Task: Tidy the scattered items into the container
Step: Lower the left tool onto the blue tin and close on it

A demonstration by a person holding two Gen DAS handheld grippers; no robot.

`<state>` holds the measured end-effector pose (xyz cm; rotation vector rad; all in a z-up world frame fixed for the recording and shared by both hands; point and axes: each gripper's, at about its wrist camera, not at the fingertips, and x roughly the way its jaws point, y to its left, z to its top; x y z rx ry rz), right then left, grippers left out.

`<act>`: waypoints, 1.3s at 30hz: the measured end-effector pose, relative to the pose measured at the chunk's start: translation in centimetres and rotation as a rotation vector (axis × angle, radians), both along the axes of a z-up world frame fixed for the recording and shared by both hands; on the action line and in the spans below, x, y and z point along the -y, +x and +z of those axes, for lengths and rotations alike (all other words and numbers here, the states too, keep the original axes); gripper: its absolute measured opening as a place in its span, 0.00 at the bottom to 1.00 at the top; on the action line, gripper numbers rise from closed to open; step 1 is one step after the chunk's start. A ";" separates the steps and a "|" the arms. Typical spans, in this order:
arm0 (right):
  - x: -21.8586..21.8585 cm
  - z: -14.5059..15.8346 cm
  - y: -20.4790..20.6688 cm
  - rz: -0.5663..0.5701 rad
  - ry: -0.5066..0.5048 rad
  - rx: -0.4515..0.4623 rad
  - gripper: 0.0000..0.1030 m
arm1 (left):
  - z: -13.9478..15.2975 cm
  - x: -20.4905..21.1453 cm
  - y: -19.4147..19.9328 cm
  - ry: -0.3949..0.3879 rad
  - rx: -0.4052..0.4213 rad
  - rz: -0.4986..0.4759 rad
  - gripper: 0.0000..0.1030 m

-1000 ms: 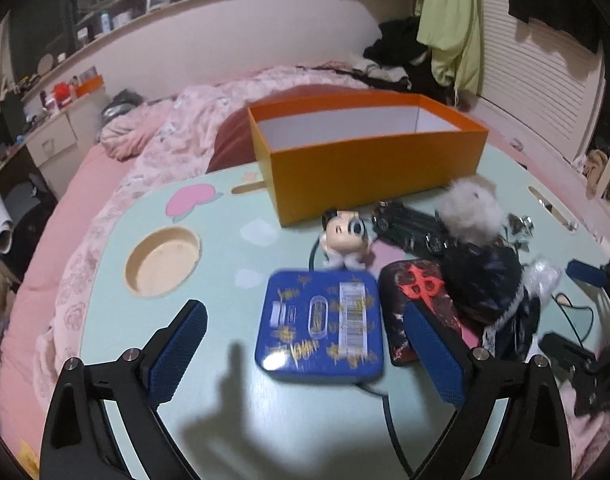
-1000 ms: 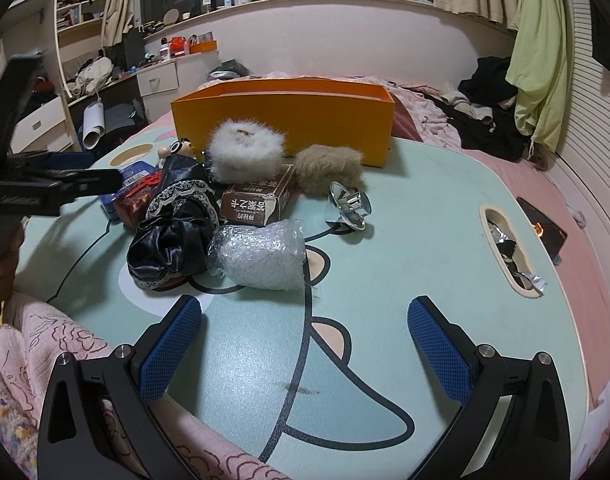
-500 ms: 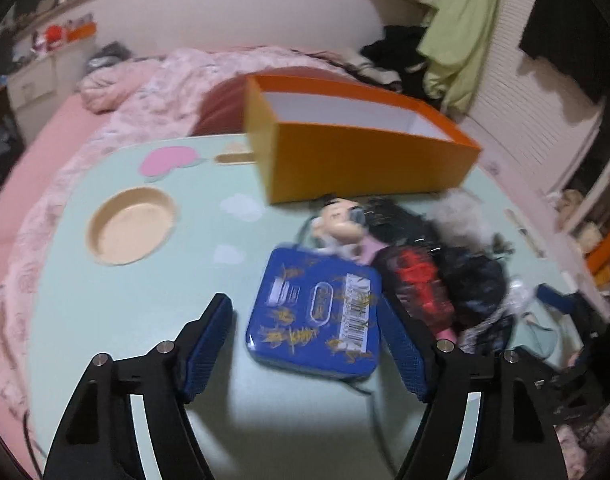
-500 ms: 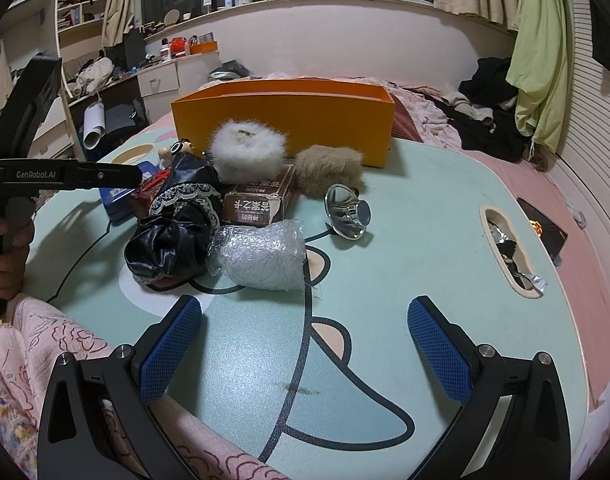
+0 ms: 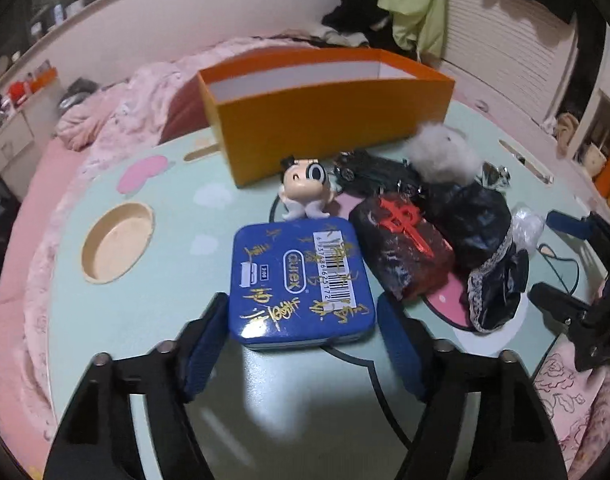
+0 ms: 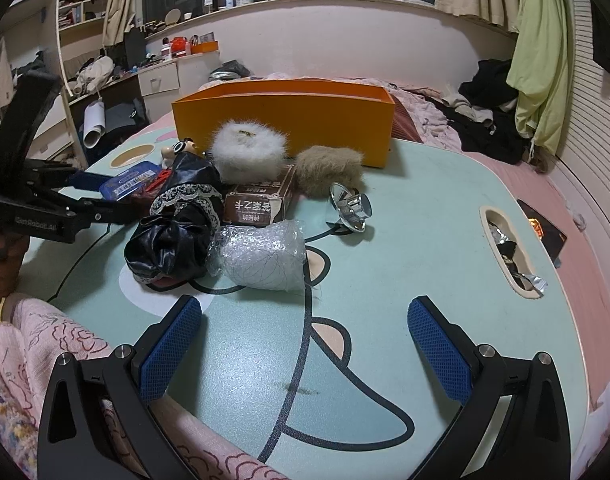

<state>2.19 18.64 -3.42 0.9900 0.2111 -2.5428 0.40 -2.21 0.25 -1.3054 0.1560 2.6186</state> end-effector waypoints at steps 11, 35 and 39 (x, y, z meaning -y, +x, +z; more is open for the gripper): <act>0.0 0.1 0.0 0.002 -0.010 0.000 1.00 | 2.0 0.5 6.8 0.057 -0.130 0.054 0.64; -1.0 0.7 0.6 -0.012 -0.087 -0.026 0.99 | -0.1 -0.7 6.5 0.026 -0.133 0.105 0.64; -0.8 2.2 1.6 0.026 -0.110 -0.097 0.86 | -0.1 -0.9 6.6 0.017 -0.134 0.105 0.64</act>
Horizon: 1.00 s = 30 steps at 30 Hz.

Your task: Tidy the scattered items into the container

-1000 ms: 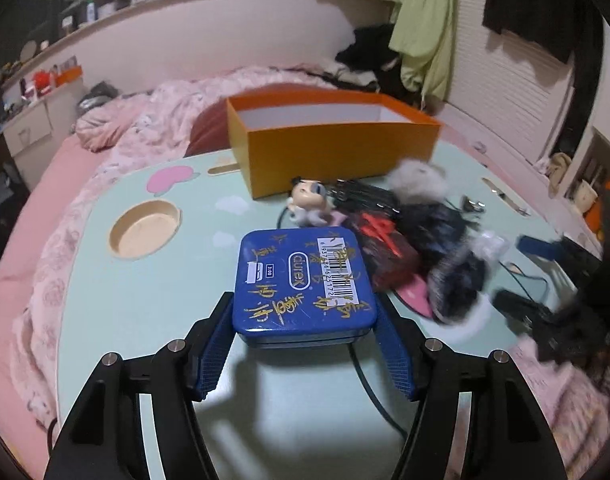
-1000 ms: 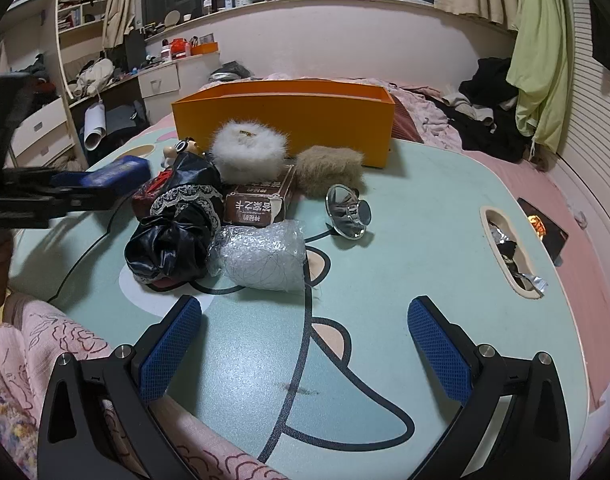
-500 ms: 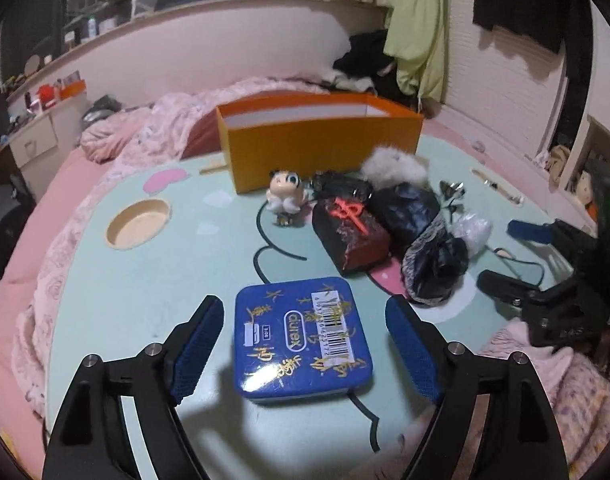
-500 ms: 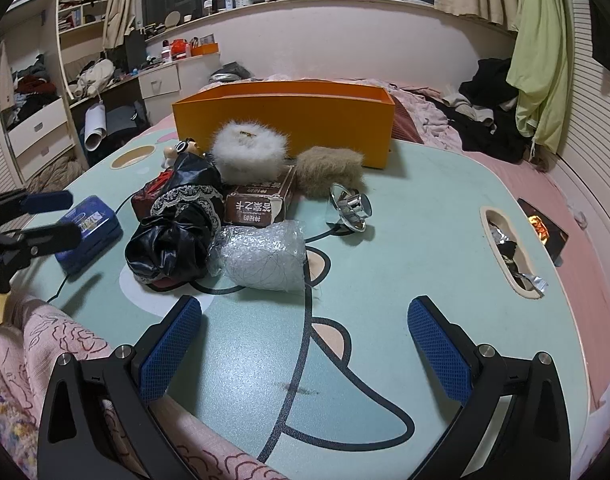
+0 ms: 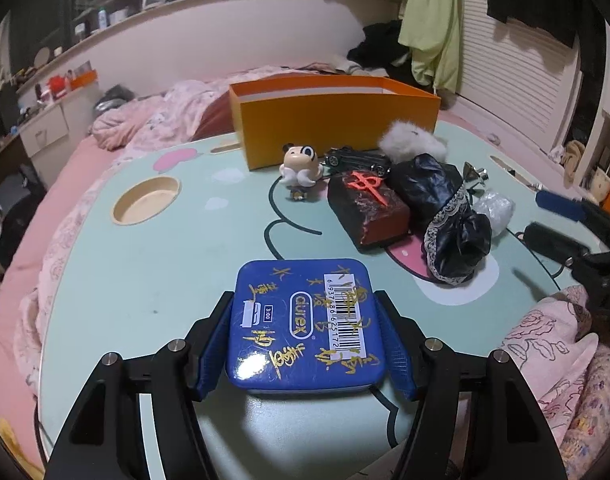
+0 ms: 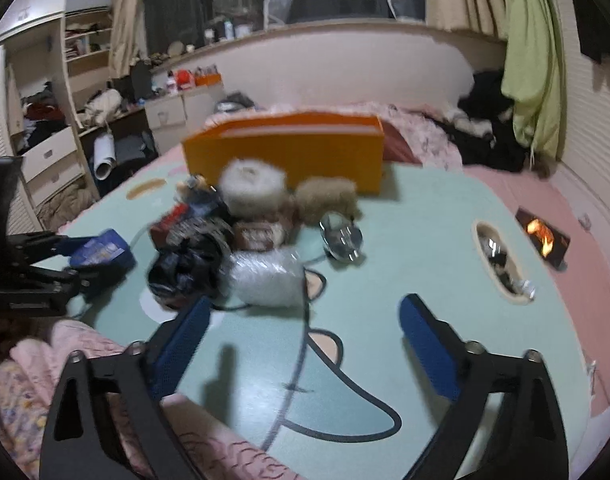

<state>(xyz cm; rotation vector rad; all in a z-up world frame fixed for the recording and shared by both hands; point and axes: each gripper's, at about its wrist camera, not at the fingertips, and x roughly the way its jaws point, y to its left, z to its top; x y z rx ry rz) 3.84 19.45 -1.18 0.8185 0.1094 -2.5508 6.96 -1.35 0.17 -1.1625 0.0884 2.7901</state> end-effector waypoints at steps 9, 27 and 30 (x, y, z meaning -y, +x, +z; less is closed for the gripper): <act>3.9 0.6 -3.9 -0.009 0.103 0.087 0.50 | 0.0 0.1 0.1 0.004 -0.001 -0.002 0.64; 2.7 -1.7 -2.7 -0.005 0.099 0.092 0.92 | -0.5 0.5 -0.4 0.004 0.018 0.004 1.00; 2.5 -1.6 -2.6 -0.005 0.099 0.092 0.92 | -0.5 0.5 -0.4 0.004 0.018 0.004 1.00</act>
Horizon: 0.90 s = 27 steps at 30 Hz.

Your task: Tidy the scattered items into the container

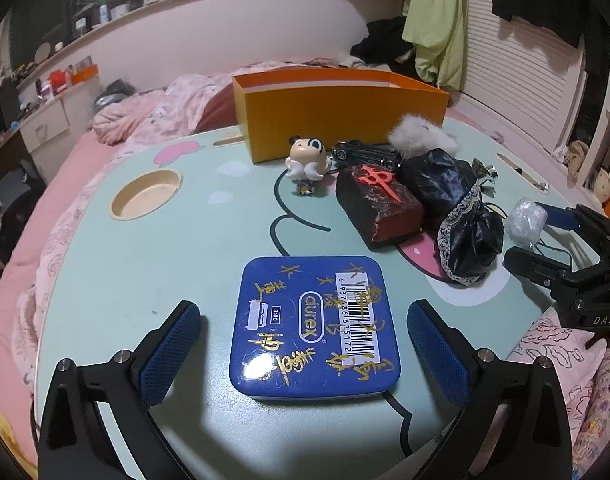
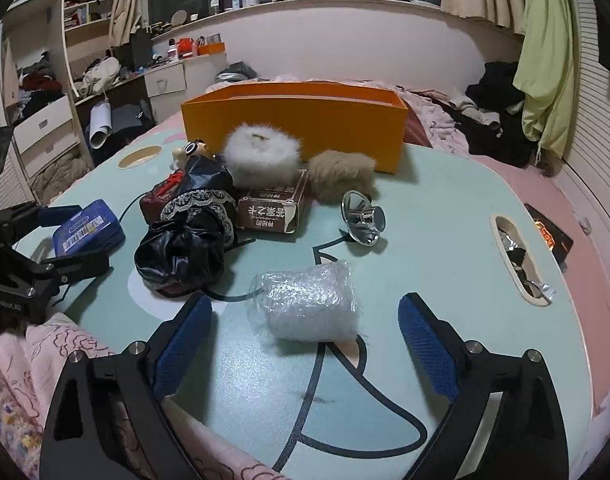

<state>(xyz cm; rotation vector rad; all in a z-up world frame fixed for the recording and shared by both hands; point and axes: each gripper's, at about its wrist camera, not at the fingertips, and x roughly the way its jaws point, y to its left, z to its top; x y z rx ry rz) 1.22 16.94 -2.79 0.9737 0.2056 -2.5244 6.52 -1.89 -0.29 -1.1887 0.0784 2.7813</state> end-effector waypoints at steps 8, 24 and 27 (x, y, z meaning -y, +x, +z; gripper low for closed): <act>0.0 0.0 0.1 0.000 -0.001 0.000 0.92 | 0.0 0.0 0.0 0.000 0.000 0.000 1.00; 0.5 0.2 0.4 0.042 -0.015 0.009 0.33 | 0.6 -0.5 0.4 -0.004 -0.036 -0.047 0.64; 0.1 0.4 0.9 0.064 -0.050 -0.009 0.32 | 1.8 -0.5 1.6 -0.007 -0.099 -0.047 0.64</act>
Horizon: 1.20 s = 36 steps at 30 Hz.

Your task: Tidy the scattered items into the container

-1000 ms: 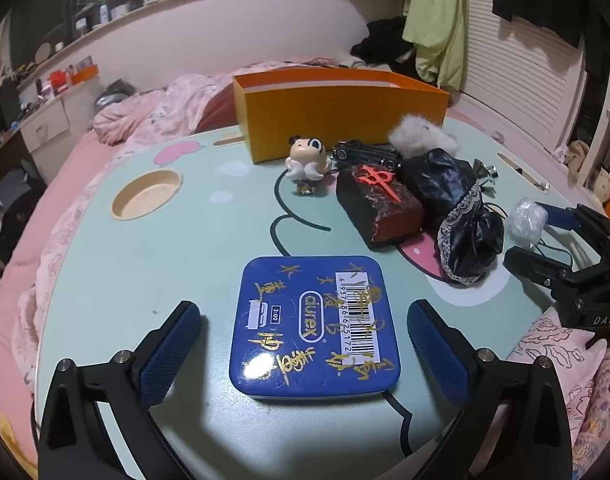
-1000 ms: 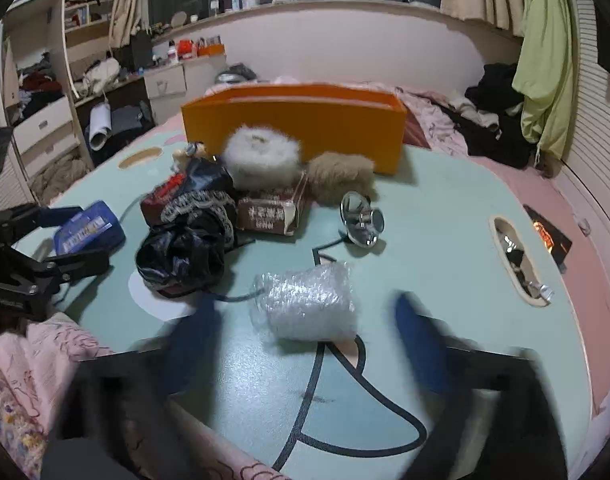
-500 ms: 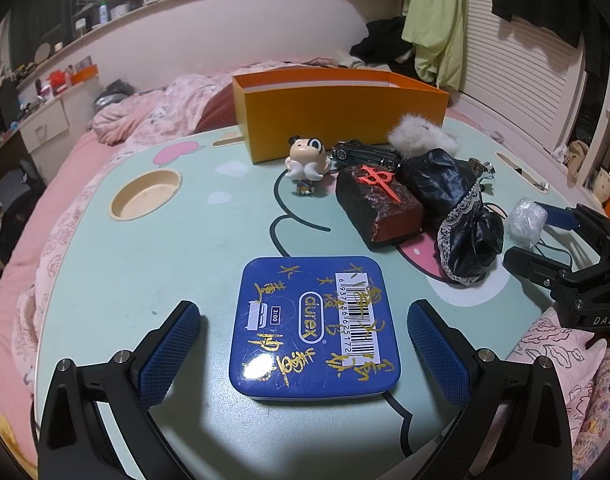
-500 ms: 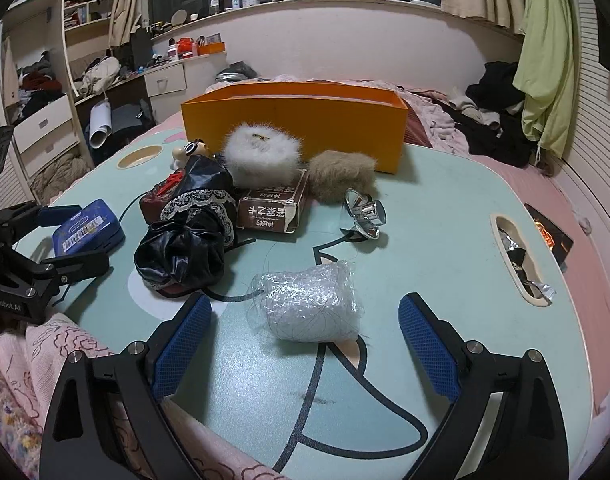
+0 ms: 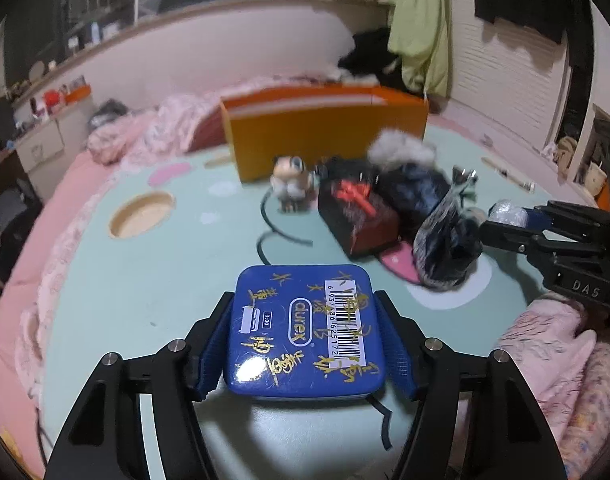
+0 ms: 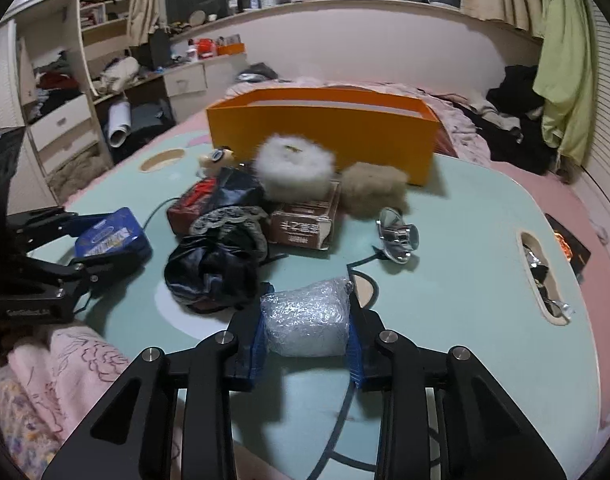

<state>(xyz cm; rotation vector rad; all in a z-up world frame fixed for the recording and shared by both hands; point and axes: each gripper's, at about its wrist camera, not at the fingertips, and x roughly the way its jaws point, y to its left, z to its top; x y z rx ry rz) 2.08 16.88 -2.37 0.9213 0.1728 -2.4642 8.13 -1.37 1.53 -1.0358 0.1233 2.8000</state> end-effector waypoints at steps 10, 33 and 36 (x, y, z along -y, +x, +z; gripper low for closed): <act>0.1 3.8 0.9 0.024 -0.084 -0.077 0.32 | 5.3 0.3 -0.3 0.138 -0.091 -0.038 0.64; 3.4 10.5 -16.9 -0.202 -0.106 -0.024 0.35 | 10.4 -0.9 -20.8 0.057 -0.092 0.134 0.75; 3.4 7.8 -19.5 -0.274 -0.051 0.090 0.55 | 9.8 -0.6 -19.4 0.018 -0.141 0.161 0.81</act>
